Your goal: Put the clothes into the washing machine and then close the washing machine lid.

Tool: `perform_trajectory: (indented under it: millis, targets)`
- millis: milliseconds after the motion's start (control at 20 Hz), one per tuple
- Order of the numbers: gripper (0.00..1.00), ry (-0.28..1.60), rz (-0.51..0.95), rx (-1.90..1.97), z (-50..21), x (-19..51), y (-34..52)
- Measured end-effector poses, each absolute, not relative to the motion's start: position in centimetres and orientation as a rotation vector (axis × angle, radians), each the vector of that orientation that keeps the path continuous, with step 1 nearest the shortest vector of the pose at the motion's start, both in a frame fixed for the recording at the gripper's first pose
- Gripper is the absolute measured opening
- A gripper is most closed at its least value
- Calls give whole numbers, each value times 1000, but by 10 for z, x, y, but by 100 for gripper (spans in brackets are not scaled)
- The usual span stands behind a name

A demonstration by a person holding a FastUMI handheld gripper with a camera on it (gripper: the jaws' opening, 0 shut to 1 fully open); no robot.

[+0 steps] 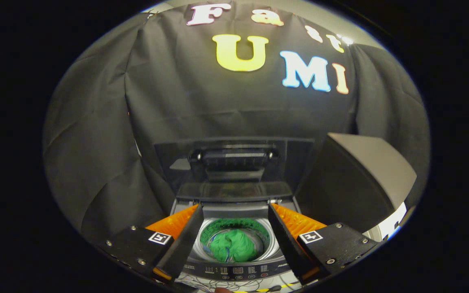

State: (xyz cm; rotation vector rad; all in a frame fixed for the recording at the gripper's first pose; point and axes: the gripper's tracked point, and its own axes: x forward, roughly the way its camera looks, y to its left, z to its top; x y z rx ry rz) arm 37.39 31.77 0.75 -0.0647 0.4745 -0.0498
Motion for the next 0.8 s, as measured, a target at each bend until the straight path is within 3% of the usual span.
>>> perform_trajectory:
  millis: [400,800]
  targets:
    - [98,343,-72,-31,103,432,319]
    - [98,483,-27,-109,62,533,300]
